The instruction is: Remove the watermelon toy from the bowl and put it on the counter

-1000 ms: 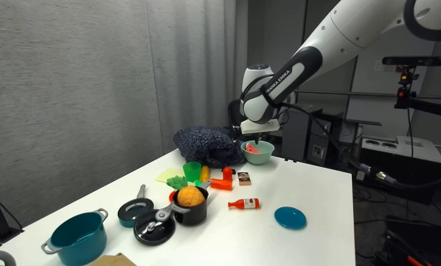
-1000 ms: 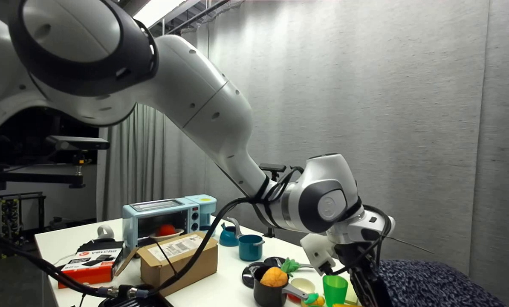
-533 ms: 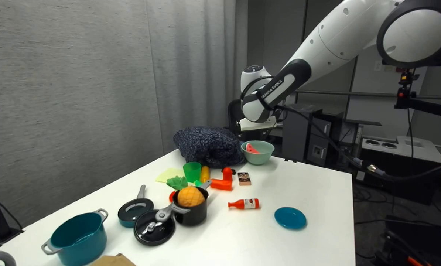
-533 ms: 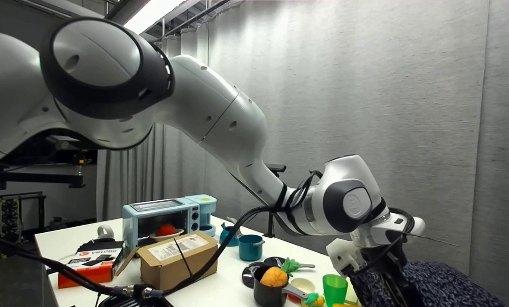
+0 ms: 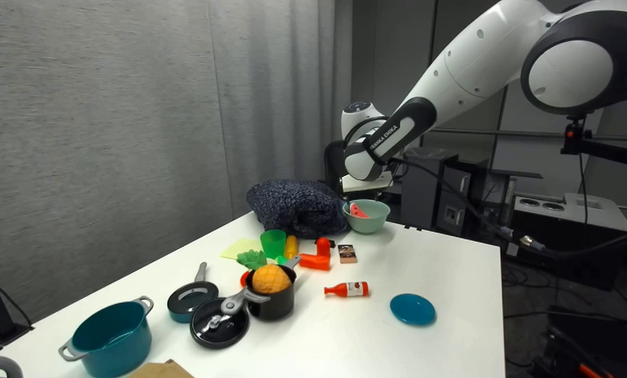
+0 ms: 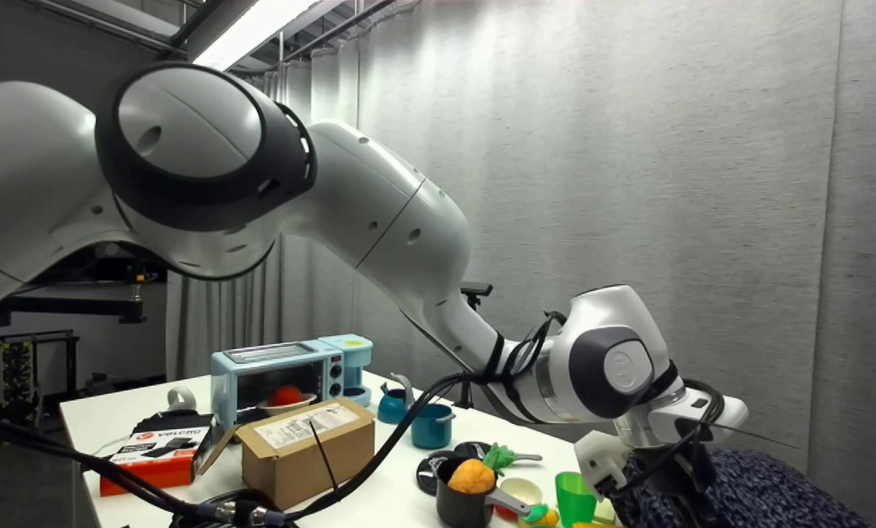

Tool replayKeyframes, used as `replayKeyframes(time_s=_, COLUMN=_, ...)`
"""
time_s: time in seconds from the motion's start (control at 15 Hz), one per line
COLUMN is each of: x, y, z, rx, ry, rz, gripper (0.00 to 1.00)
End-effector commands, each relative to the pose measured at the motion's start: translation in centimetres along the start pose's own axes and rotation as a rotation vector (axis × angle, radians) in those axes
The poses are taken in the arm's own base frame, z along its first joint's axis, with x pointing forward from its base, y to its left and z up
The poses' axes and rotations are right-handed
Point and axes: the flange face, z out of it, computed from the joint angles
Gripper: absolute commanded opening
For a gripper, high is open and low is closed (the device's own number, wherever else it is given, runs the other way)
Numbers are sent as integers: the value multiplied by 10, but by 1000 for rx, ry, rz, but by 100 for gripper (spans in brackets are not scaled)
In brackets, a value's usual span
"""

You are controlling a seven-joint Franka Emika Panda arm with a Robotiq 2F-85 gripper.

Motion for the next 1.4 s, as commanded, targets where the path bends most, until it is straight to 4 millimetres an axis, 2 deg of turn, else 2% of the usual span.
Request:
replayKeyframes(time_s=0.0, x=1, y=0, z=0, rx=0, ry=0, rz=0, gripper=100)
replayKeyframes(time_s=0.13, x=0, y=-2, z=-3, rx=14, ry=-6, rz=-21, gripper=100)
replayKeyframes(time_s=0.33, x=9, y=1, z=5, rx=-1, ry=-21, rz=-6, gripper=100)
replayKeyframes(time_s=0.6, x=25, y=16, z=25, rx=-32, ry=-32, rz=69, gripper=100)
replayKeyframes(time_s=0.67, x=37, y=29, z=31, rx=-34, ry=-39, rz=83, gripper=100)
replayKeyframes(time_s=0.8, x=48, y=38, z=42, rx=-34, ry=-43, rz=128, gripper=100)
replayKeyframes(time_s=0.93, x=57, y=44, z=55, rx=10, ry=-54, rz=253, gripper=100)
replayKeyframes(time_s=1.13, x=51, y=34, z=70, rx=53, ry=-95, rz=402, gripper=100)
replayKeyframes(time_s=1.33, x=41, y=15, z=76, rx=93, ry=-109, rz=482, gripper=100)
